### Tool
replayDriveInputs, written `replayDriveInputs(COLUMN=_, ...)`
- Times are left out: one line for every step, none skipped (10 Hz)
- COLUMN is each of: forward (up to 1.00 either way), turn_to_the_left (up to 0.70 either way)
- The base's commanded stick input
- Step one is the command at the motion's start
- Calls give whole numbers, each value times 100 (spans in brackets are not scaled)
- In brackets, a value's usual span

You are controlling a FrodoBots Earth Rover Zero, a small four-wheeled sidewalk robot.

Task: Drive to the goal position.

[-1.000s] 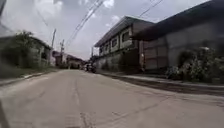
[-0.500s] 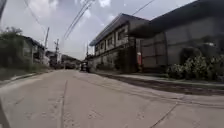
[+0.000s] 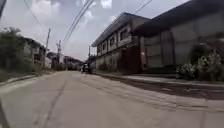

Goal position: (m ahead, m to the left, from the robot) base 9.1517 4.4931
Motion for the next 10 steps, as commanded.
replayDriveInputs(forward=100, turn_to_the_left=0)
replayDriveInputs(forward=100, turn_to_the_left=0)
replayDriveInputs(forward=100, turn_to_the_left=13)
replayDriveInputs(forward=100, turn_to_the_left=14)
replayDriveInputs(forward=100, turn_to_the_left=0)
replayDriveInputs(forward=100, turn_to_the_left=0)
replayDriveInputs(forward=100, turn_to_the_left=0)
replayDriveInputs(forward=100, turn_to_the_left=0)
replayDriveInputs(forward=100, turn_to_the_left=0)
replayDriveInputs(forward=100, turn_to_the_left=0)
